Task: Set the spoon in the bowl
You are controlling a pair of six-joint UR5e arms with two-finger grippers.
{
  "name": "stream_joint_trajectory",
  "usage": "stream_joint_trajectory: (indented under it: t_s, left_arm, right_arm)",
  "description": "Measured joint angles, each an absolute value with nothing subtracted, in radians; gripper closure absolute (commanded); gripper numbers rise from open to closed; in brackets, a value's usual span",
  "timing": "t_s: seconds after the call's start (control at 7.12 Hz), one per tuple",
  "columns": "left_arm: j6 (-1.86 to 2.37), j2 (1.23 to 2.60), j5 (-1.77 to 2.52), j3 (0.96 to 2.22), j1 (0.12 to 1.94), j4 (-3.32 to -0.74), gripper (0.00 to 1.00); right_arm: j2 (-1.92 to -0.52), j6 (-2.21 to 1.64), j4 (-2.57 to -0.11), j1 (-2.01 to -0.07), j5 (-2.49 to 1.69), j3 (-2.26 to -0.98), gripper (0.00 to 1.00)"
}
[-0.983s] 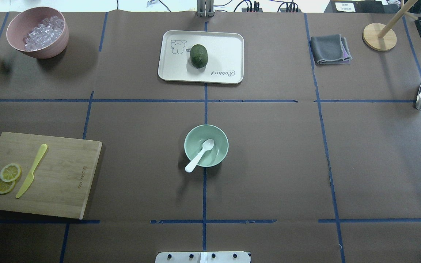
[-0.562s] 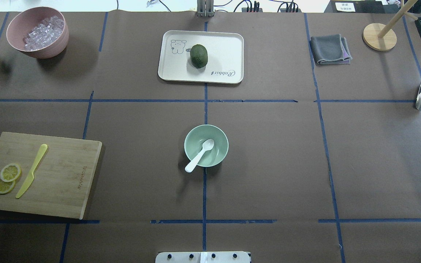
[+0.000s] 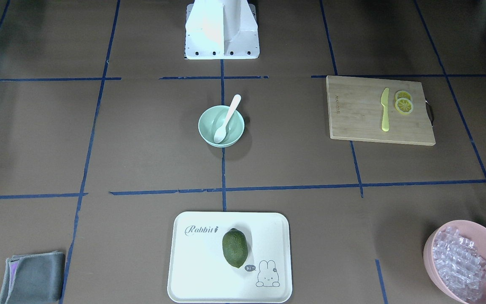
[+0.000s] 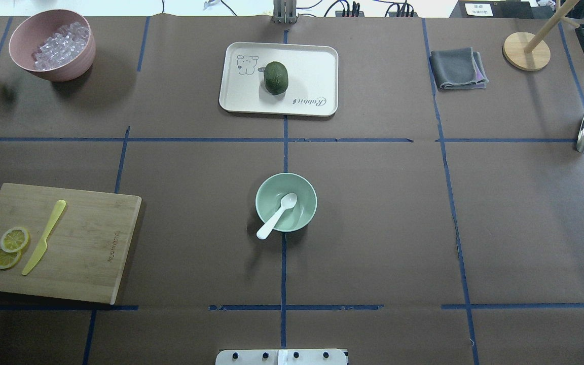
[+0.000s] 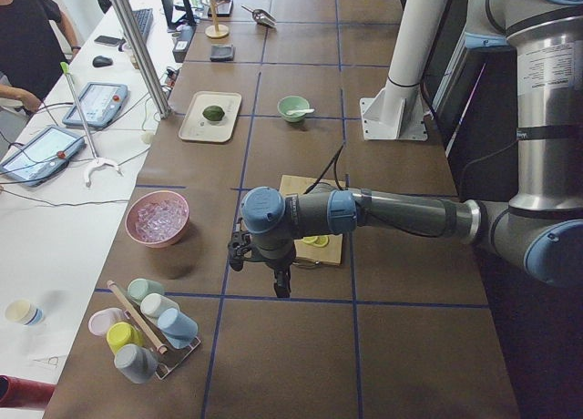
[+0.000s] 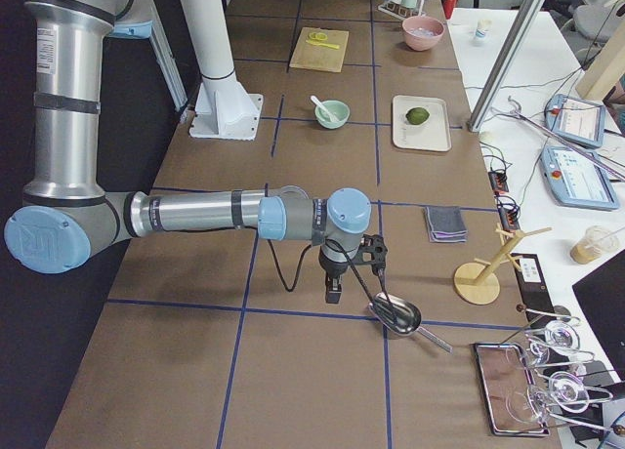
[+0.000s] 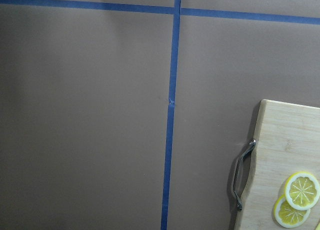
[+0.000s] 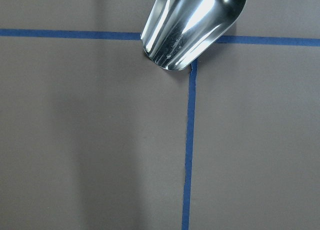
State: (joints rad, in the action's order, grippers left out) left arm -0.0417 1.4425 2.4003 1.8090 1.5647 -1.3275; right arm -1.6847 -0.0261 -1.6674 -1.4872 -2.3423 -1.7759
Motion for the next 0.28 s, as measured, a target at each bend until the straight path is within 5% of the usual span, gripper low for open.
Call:
stream_joint_trajectory:
  t_s: [0.28]
  left_arm:
    - [-0.043, 1.443, 2.401, 1.814, 1.565, -1.322, 0.0]
  right_arm:
    - [-1.686, -0.029, -1.667, -1.493, -2.346, -1.778, 0.0]
